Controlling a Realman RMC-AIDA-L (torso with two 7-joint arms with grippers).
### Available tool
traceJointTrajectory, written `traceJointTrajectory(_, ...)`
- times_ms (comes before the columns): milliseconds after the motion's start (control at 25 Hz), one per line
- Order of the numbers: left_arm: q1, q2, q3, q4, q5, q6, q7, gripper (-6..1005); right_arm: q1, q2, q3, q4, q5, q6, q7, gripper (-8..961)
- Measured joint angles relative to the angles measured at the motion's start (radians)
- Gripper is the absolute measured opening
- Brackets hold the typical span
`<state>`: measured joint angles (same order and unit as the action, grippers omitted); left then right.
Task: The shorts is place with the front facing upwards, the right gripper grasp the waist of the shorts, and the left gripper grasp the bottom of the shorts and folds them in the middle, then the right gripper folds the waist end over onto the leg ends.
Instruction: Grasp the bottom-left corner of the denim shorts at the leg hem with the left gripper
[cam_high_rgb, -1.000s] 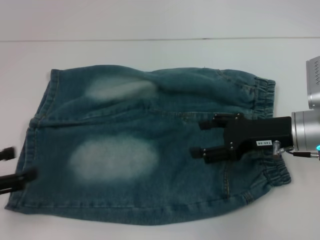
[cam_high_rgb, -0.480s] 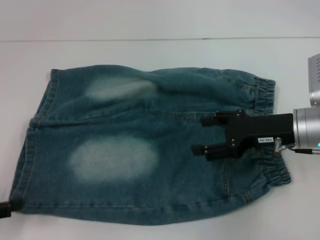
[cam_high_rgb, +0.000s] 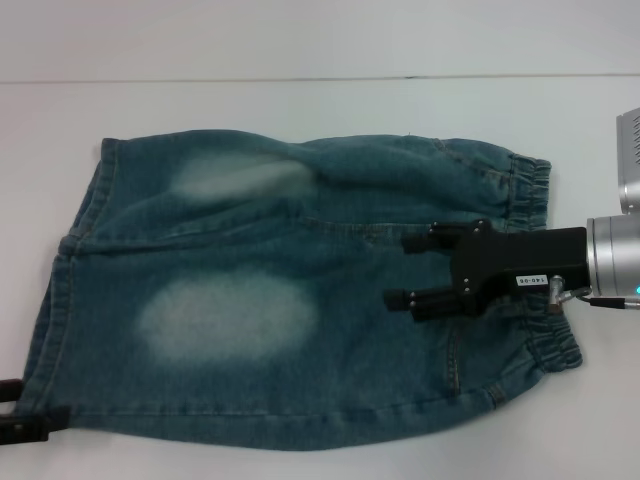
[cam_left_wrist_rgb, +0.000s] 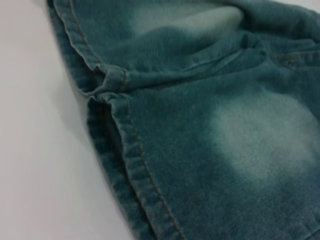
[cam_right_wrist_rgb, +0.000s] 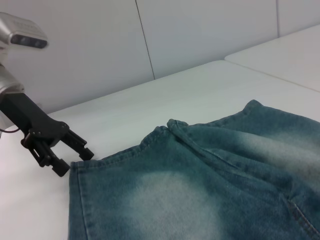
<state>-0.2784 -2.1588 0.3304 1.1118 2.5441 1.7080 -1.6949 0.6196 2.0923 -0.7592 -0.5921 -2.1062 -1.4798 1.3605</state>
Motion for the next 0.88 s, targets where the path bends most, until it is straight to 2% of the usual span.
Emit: traceJointTrajectory(880,-0.021,-0.001,0.012,0.015,0.041,0.03,-0.044,921,-0.002,-0.001,-0.002,0.0,-0.006,-0.003,0.001,917)
